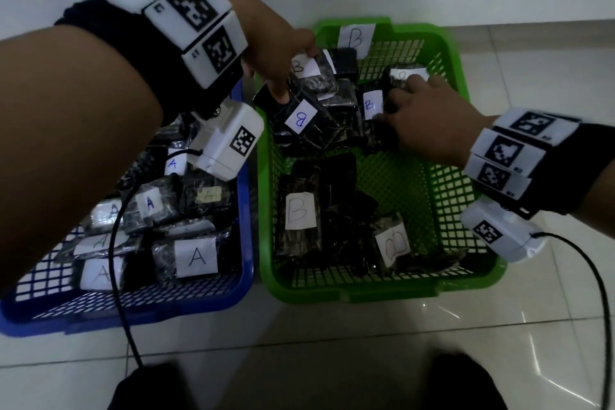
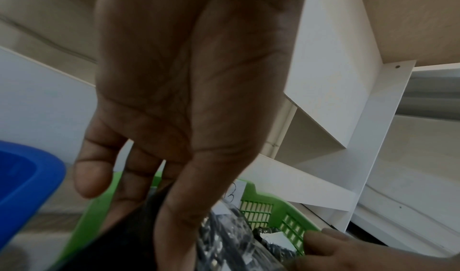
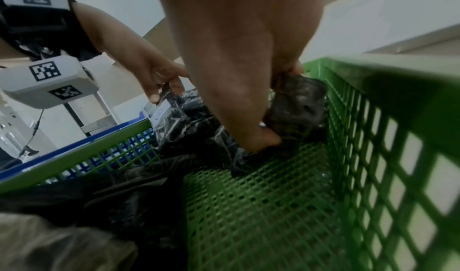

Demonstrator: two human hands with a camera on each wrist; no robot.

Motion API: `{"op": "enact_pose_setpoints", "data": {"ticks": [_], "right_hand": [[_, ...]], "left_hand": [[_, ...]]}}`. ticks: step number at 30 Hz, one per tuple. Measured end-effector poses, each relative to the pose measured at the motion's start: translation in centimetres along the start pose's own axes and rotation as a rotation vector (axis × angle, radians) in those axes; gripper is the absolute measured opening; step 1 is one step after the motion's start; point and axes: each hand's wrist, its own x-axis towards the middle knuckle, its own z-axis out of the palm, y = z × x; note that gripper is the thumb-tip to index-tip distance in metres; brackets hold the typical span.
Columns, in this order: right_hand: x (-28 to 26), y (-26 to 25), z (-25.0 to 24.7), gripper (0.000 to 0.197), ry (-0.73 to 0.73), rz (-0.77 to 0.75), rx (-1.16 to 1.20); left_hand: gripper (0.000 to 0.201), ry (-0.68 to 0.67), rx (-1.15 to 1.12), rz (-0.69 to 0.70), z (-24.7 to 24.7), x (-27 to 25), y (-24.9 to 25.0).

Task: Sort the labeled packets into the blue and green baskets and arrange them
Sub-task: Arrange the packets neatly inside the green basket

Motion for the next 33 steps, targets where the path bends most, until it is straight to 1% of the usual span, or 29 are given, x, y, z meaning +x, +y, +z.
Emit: {"op": "enact_pose_setpoints", "data": {"ticks": [3, 5, 6, 10, 13, 16, 17, 19, 21, 22, 24, 25, 27, 30, 33], "right_hand": [[-0.2, -0.2, 0.7, 0.052, -0.106, 0.007, -0.036], [-0.2, -0.2, 1.1, 0.057, -0.146, 0.025, -0.031], [-0.1, -0.2, 1.1, 0.058, -0.148, 0.032, -0.009], [-0.3, 0.0, 0.7, 0.050, -0.131, 0.024, 0.077], [-0.6, 0.4, 0.2, 0.053, -0.161, -0.005, 0.059], [-0.5, 0.9, 0.1, 0.047, -0.164, -0.061, 0.095], [-0.4, 1.0, 0.3, 0.044, -0.161, -0.076, 0.138], [-0.2, 1.2, 0.6, 0.039, -0.110, -0.086, 0.270], [-0.1, 1.7, 0.6, 0.042, -0.056, -0.062, 0.411], [0.0, 2.1, 0.5, 0.047, -0.061, -0.044, 0.448], [0.4, 3.1, 0.3, 0.053, -0.086, -0.018, 0.467], [0.7, 3.6, 0.3, 0.053, -0.083, -0.004, 0.468], [1.2, 4.1, 0.3, 0.046, -0.049, 0.024, 0.441], [1.4, 3.3, 0.6, 0.034, 0.024, 0.083, 0.362], [1.3, 2.1, 1.5, 0.032, 0.062, 0.087, 0.352]], "left_hand": [[0.085, -0.001, -0.008, -0.003, 0.0, 0.1, 0.0], [0.085, -0.005, -0.015, -0.008, 0.1, 0.1, 0.0], [0.085, -0.003, -0.015, -0.009, 0.1, 0.0, 0.0], [0.085, 0.003, -0.018, -0.011, 0.2, -0.1, 0.0], [0.084, 0.000, -0.028, -0.014, 0.2, -0.1, -0.1], [0.084, 0.004, -0.038, -0.012, 0.3, -0.1, -0.2], [0.084, 0.004, -0.035, -0.011, 0.3, -0.1, -0.1], [0.086, 0.004, -0.027, -0.008, 0.3, -0.1, -0.1], [0.086, 0.001, -0.029, -0.008, 0.3, -0.1, -0.1], [0.086, 0.000, -0.032, -0.009, 0.3, -0.2, -0.1], [0.085, 0.001, -0.033, -0.009, 0.3, -0.3, 0.0], [0.085, 0.000, -0.032, -0.008, 0.3, -0.3, 0.0], [0.085, -0.001, -0.031, -0.009, 0.3, -0.3, 0.0], [0.084, -0.003, -0.037, -0.008, 0.3, -0.2, 0.0], [0.084, 0.007, -0.045, -0.009, 0.4, -0.2, 0.0]]}}
